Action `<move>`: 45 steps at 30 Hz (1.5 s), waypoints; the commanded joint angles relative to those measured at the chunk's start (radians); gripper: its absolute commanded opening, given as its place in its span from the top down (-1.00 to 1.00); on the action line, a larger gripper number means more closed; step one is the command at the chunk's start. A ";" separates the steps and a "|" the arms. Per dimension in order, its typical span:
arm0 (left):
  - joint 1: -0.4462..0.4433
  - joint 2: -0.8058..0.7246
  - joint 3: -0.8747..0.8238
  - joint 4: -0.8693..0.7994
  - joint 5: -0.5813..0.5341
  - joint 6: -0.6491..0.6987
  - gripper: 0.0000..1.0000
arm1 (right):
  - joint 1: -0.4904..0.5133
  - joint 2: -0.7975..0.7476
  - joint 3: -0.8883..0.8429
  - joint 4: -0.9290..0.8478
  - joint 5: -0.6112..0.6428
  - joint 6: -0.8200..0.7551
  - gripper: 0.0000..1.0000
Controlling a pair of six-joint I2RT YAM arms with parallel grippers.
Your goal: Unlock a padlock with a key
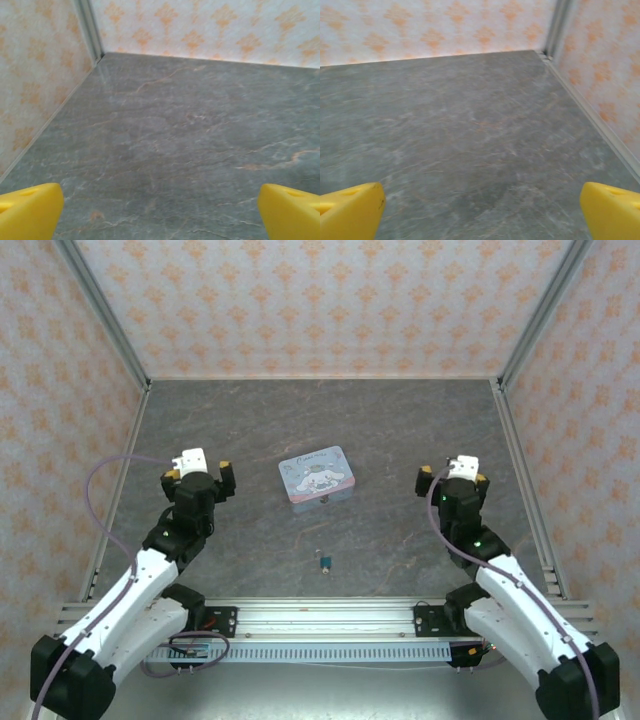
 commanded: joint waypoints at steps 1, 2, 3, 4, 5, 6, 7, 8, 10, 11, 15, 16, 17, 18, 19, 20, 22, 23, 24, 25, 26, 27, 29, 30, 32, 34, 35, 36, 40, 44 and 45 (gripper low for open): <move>0.040 0.030 -0.024 0.109 -0.026 0.013 -1.00 | -0.088 0.037 -0.054 0.155 -0.058 0.052 -0.98; 0.046 0.045 -0.029 0.124 -0.022 0.015 -1.00 | -0.112 0.055 -0.070 0.187 -0.069 0.059 -0.98; 0.053 0.062 -0.035 0.140 -0.018 0.018 -1.00 | -0.135 0.078 -0.083 0.221 -0.080 0.069 -0.98; 0.057 0.076 -0.039 0.154 -0.015 0.019 -1.00 | -0.153 0.099 -0.091 0.247 -0.089 0.076 -0.98; 0.060 0.096 -0.043 0.170 -0.014 0.024 -1.00 | -0.172 0.125 -0.100 0.280 -0.105 0.081 -0.98; 0.064 0.115 -0.049 0.191 -0.012 0.030 -1.00 | -0.188 0.154 -0.107 0.315 -0.123 0.085 -0.98; 0.067 0.130 -0.055 0.208 -0.012 0.036 -1.00 | -0.196 0.178 -0.113 0.348 -0.134 0.081 -0.98; 0.069 0.150 -0.058 0.225 -0.009 0.042 -1.00 | -0.202 0.210 -0.123 0.393 -0.139 0.079 -0.98; 0.078 0.180 -0.063 0.257 -0.002 0.057 -1.00 | -0.211 0.264 -0.141 0.486 -0.161 0.073 -0.98; 0.082 0.194 -0.066 0.277 0.003 0.063 -0.99 | -0.212 0.296 -0.148 0.536 -0.166 0.068 -0.98; 0.100 0.243 -0.085 0.364 0.035 0.082 -1.00 | -0.214 0.418 -0.157 0.680 -0.175 0.034 -0.98; 0.105 0.256 -0.088 0.384 0.043 0.089 -1.00 | -0.217 0.447 -0.157 0.719 -0.180 0.029 -0.99; 0.109 0.267 -0.091 0.405 0.051 0.096 -0.99 | -0.220 0.489 -0.158 0.754 -0.185 0.027 -0.99; 0.114 0.279 -0.094 0.420 0.058 0.102 -0.99 | -0.222 0.508 -0.144 0.746 -0.187 0.019 -0.99; 0.117 0.287 -0.099 0.435 0.066 0.109 -1.00 | -0.223 0.509 -0.125 0.713 -0.198 0.008 -0.99; 0.121 0.296 -0.104 0.455 0.076 0.115 -1.00 | -0.225 0.522 -0.129 0.741 -0.208 -0.014 -0.99; 0.128 0.311 -0.113 0.488 0.091 0.119 -1.00 | -0.229 0.539 -0.136 0.783 -0.208 -0.035 -0.99; 0.131 0.321 -0.118 0.507 0.099 0.121 -1.00 | -0.239 0.545 -0.141 0.804 -0.222 -0.039 -0.99; 0.134 0.330 -0.121 0.522 0.104 0.123 -1.00 | -0.244 0.549 -0.144 0.816 -0.230 -0.042 -0.99; 0.136 0.342 -0.126 0.539 0.112 0.125 -0.99 | -0.255 0.563 -0.149 0.838 -0.244 -0.041 -0.99; 0.139 0.355 -0.129 0.558 0.119 0.127 -1.00 | -0.264 0.577 -0.155 0.866 -0.253 -0.040 -0.99; 0.141 0.366 -0.131 0.572 0.126 0.127 -1.00 | -0.270 0.594 -0.158 0.890 -0.259 -0.038 -0.99; 0.145 0.397 -0.134 0.603 0.137 0.136 -1.00 | -0.280 0.636 -0.158 0.931 -0.274 -0.038 -0.99; 0.146 0.413 -0.136 0.621 0.140 0.140 -0.99 | -0.281 0.660 -0.154 0.948 -0.278 -0.038 -0.99; 0.151 0.445 -0.140 0.660 0.146 0.141 -0.99 | -0.281 0.709 -0.142 0.968 -0.288 -0.041 -0.99; 0.156 0.475 -0.141 0.691 0.156 0.151 -1.00 | -0.281 0.759 -0.130 0.985 -0.299 -0.046 -0.99; 0.158 0.482 -0.135 0.693 0.173 0.164 -1.00 | -0.282 0.780 -0.123 0.999 -0.306 -0.052 -0.99; 0.158 0.491 -0.138 0.715 0.177 0.179 -0.99 | -0.283 0.784 -0.113 0.980 -0.312 -0.054 -0.99; 0.178 0.564 -0.147 0.815 0.224 0.211 -1.00 | -0.302 0.793 -0.014 0.799 -0.340 -0.043 -0.99; 0.200 0.693 -0.137 0.913 0.260 0.209 -1.00 | -0.343 0.793 -0.017 0.808 -0.395 -0.009 -0.98; 0.205 0.690 -0.127 0.890 0.270 0.207 -0.99 | -0.343 0.792 -0.017 0.806 -0.395 -0.009 -0.98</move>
